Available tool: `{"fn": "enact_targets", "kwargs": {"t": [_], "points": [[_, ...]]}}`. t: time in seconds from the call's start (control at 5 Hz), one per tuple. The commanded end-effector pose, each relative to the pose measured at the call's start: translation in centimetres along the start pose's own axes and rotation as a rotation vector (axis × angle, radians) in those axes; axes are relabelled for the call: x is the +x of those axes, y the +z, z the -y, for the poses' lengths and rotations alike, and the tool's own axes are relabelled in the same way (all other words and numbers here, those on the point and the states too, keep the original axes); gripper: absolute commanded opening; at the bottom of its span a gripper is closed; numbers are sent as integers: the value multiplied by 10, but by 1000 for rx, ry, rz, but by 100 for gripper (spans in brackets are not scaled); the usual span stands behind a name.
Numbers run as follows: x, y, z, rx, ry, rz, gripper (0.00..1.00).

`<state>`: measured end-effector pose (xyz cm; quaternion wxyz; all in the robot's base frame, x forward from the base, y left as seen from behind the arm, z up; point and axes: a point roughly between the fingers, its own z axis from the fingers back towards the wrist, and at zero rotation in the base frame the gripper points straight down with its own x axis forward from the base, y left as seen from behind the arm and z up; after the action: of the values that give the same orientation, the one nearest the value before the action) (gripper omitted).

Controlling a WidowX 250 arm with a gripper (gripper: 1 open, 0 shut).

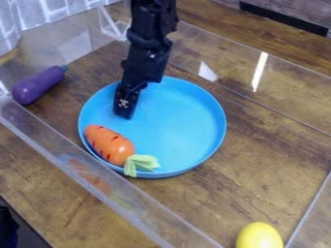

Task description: Move the carrot to the right side

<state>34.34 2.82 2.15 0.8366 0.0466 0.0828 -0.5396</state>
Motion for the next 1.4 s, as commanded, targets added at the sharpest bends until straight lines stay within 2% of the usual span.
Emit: {"fn": "enact_targets", "kwargs": {"t": [0.0,0.4,0.8,1.2], "points": [[6,-4,7,-16,30,-4,100],[26,-4,16,-24,84,-5,100],[18,-3,19,0,-1,-9,100],[11,-7,7,0,26,-11,100]]}}
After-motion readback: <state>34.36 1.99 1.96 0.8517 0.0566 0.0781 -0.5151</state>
